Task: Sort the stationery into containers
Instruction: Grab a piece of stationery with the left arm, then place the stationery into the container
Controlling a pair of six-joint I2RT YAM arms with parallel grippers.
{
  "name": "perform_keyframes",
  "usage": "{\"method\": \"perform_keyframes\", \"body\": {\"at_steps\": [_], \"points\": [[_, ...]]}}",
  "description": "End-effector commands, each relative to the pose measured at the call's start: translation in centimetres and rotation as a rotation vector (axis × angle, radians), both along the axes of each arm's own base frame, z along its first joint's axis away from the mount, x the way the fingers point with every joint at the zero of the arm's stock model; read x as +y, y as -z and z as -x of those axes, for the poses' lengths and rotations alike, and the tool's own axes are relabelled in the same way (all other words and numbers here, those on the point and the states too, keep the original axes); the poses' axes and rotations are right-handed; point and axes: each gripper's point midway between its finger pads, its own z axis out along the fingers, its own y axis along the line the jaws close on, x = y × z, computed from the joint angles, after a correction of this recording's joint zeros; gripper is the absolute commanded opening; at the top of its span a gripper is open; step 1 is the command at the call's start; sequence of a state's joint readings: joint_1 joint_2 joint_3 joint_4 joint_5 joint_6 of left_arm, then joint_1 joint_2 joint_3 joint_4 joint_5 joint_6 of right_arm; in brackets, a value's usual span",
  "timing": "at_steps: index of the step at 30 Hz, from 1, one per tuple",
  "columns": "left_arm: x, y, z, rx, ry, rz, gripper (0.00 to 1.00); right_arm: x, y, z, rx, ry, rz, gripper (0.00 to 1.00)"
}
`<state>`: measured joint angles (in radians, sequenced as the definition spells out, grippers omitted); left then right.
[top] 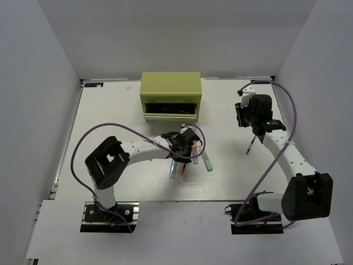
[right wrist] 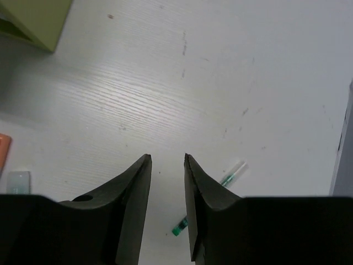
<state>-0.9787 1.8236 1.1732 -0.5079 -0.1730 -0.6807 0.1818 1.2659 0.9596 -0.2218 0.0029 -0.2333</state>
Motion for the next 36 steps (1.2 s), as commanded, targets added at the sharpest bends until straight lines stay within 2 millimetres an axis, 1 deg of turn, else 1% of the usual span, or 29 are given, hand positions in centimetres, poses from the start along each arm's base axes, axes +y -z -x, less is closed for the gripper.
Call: {"method": "perform_keyframes", "body": {"at_steps": [1,2,3,4,5,6,7,9,10,12,13,14,15,16,18,19,20,21,22,23,24,25,26,27,29,31,33,35,36], "points": [[-2.7,-8.2,-2.6,-0.136,-0.020,0.219,0.00,-2.8,1.5,0.9,0.081,0.158,-0.049,0.36],[-3.0,-9.5,-3.2,-0.153,-0.040,0.255,0.00,-3.1,1.8,1.1,0.095,0.164,-0.063,0.33],[-3.8,-11.3,-3.7,-0.174,-0.049,0.298,0.00,-3.3,2.2,1.3,0.108,0.176,-0.075,0.30],[-4.1,-12.8,-4.4,-0.187,-0.080,0.344,0.00,-3.7,2.2,1.3,0.112,0.187,-0.084,0.30],[-4.4,-14.9,-5.3,-0.202,-0.137,0.408,0.00,-3.6,2.5,1.6,0.127,0.178,-0.110,0.29],[-4.2,-14.9,-5.7,-0.205,-0.147,0.408,0.00,-3.7,2.6,1.7,0.134,0.180,-0.115,0.29],[-4.4,-16.8,-6.4,-0.223,-0.209,0.484,0.00,-3.6,2.5,1.8,0.132,0.175,-0.124,0.29],[-3.3,-18.0,-8.0,-0.234,-0.322,0.554,0.00,-3.9,2.8,2.1,0.143,0.182,-0.134,0.29],[-2.5,-19.3,-9.2,-0.243,-0.415,0.644,0.00,-4.0,2.8,2.1,0.143,0.183,-0.137,0.29],[-1.8,-20.5,-10.4,-0.259,-0.510,0.741,0.00,-4.1,3.1,2.2,0.147,0.186,-0.141,0.29],[-1.9,-22.2,-11.3,-0.286,-0.535,0.836,0.00,-4.2,3.2,2.3,0.147,0.185,-0.138,0.29],[-1.1,-21.9,-12.2,-0.268,-0.615,0.882,0.00,-4.2,3.1,2.3,0.143,0.180,-0.138,0.30],[-0.6,-22.6,-12.9,-0.283,-0.660,0.927,0.00,-4.2,3.1,2.4,0.135,0.173,-0.131,0.30],[-0.7,-23.4,-13.4,-0.299,-0.682,0.991,0.00,-4.3,3.3,2.5,0.136,0.174,-0.129,0.30],[0.6,-24.5,-15.0,-0.306,-0.800,1.087,0.00,-4.4,2.7,2.4,0.103,0.171,-0.123,0.30],[0.9,-24.5,-15.2,-0.305,-0.837,1.111,0.00,-4.5,3.3,2.7,0.114,0.172,-0.117,0.31],[1.6,-25.0,-15.9,-0.292,-0.907,1.167,0.00,-4.5,3.3,2.8,0.113,0.175,-0.115,0.31],[2.4,-25.2,-16.5,-0.320,-0.962,1.179,0.00,-4.6,3.5,3.0,0.122,0.179,-0.115,0.33],[3.1,-24.8,-17.2,-0.333,-1.004,1.180,0.00,-4.6,3.8,3.2,0.131,0.179,-0.112,0.36],[3.7,-23.9,-17.6,-0.341,-1.060,1.168,0.00,-4.7,3.8,3.2,0.131,0.182,-0.116,0.36],[4.2,-24.6,-18.1,-0.359,-1.083,1.185,0.00,-4.7,4.0,3.4,0.135,0.185,-0.119,0.38],[4.3,-24.4,-18.4,-0.365,-1.104,1.181,0.00,-4.7,4.2,3.5,0.136,0.183,-0.120,0.38],[4.6,-23.4,-18.5,-0.360,-1.133,1.145,0.00,-4.7,4.1,3.6,0.129,0.185,-0.122,0.39],[5.2,-23.4,-18.9,-0.350,-1.185,1.158,0.00,-4.8,4.1,3.7,0.125,0.191,-0.127,0.39],[5.4,-22.8,-19.0,-0.334,-1.225,1.145,0.00,-4.7,4.3,3.8,0.133,0.190,-0.128,0.40],[5.6,-21.2,-19.1,-0.299,-1.294,1.122,0.00,-4.9,4.2,3.8,0.130,0.195,-0.126,0.40],[6.3,-20.8,-19.3,-0.297,-1.331,1.119,0.00,-4.7,4.2,3.7,0.129,0.192,-0.126,0.42],[6.3,-20.1,-19.6,-0.291,-1.365,1.125,0.00,-4.7,4.3,3.8,0.130,0.192,-0.126,0.42],[6.3,-20.3,-19.7,-0.291,-1.366,1.123,0.00,-4.8,4.3,3.7,0.130,0.194,-0.127,0.42]]}}
